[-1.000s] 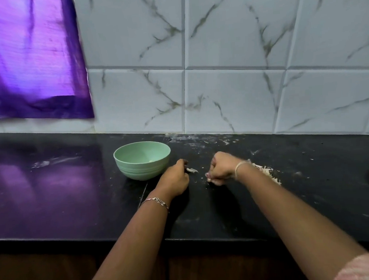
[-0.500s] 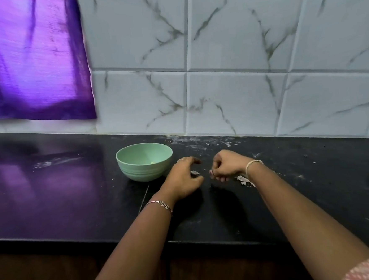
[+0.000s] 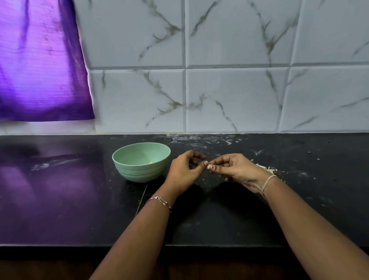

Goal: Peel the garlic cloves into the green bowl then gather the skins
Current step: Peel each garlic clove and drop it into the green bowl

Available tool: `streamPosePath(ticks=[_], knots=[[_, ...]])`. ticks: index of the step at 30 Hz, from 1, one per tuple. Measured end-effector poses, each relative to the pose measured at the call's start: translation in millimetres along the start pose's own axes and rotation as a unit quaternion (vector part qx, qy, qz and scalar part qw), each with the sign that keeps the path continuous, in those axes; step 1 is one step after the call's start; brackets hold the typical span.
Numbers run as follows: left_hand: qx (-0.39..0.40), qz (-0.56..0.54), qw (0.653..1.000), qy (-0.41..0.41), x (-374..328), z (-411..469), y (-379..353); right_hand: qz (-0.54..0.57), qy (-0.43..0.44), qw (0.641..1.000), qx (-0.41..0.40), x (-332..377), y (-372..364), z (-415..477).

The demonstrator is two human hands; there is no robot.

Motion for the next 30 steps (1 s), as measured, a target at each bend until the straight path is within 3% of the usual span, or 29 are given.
streamPosePath(ticks=[7, 19, 30], knots=[[0.065, -0.120, 0.989, 0.057, -3.0, 2.4, -1.6, -0.011, 0.030, 0.997, -0.066, -1.3, -0.3, 2.1], [0.045, -0.058, 0.997, -0.007, -4.9, 2.7, -6.3, -0.044, 0.051, 0.994, -0.084, 1.3, -6.8, 3.5], [-0.004, -0.020, 0.999, 0.037, -1.9, 2.9, -3.2, -0.028, 0.097, 0.980, -0.172, -0.4, -2.3, 7.6]])
Point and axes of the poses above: each hand's wrist, its own z-axis towards the middle knuckle, its own y-axis out of the back of the hand, x = y × z, the point moved 2 cm from there along z, towards the middle knuckle, and after that the axes turned 4 degrees about z, right-handed, at the moved point
